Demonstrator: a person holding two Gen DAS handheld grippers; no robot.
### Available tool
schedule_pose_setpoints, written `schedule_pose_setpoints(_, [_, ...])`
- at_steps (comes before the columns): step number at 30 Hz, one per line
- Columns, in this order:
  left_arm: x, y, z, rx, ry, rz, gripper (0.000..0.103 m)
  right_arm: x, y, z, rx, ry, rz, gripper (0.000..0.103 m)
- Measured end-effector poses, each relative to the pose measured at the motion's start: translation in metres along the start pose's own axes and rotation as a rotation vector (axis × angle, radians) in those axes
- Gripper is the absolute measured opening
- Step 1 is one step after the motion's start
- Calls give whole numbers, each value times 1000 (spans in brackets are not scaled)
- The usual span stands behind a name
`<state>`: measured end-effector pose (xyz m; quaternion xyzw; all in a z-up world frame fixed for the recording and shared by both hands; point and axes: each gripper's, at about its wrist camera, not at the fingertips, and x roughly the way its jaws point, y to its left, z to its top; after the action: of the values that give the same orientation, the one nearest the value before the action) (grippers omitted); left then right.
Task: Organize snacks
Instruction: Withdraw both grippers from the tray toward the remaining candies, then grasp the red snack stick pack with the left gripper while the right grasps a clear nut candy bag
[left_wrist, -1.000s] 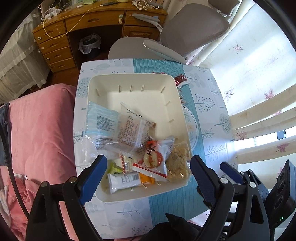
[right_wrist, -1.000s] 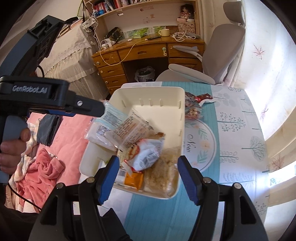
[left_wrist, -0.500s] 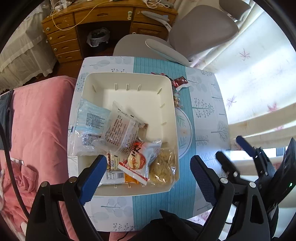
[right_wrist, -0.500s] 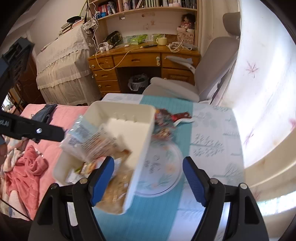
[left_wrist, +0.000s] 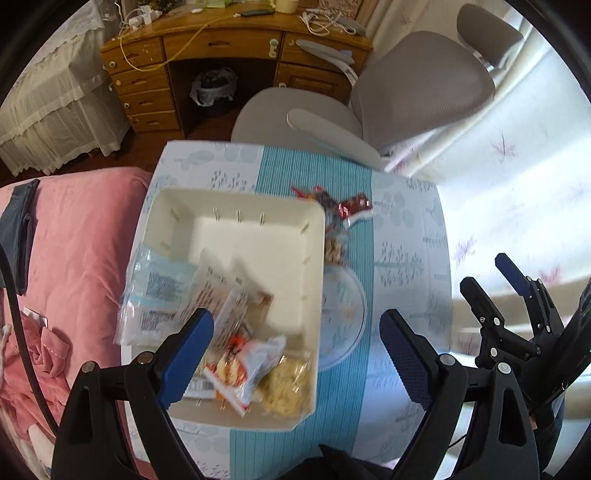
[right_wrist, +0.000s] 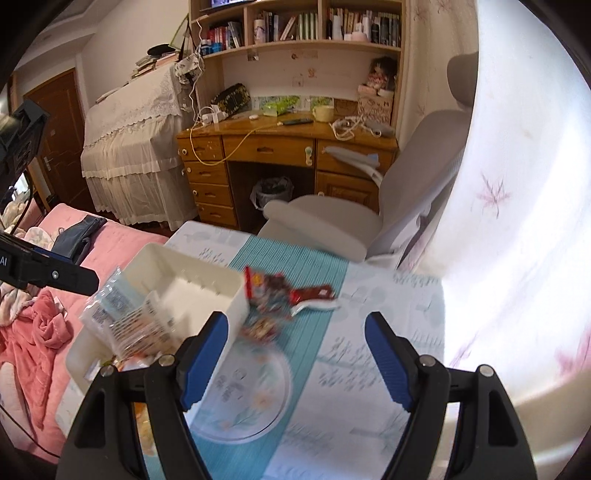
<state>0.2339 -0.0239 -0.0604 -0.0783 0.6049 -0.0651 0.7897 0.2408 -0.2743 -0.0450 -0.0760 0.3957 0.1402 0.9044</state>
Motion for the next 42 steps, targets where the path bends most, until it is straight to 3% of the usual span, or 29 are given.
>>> schedule_pose_setpoints(10, [13,-23,44,-58,-31,45,91,21,-33,22,-77,-54,42,78])
schedule_pose_setpoints(19, [31,-37,76,5,-15,90,91,48,-27,1,-127,-29,106,78])
schedule_pose_setpoints(29, [92,-53,104,125,89,111,91,86,-2,-28,-244,-6,176,78])
schedule_pose_setpoints(37, [159,-73,133,260,182,192,91,132,24,-51,-334,31,205,78])
schedule_pose_setpoints(42, [204,-79,146,284,271,233,91,156,34,-60,-382,30,200,78])
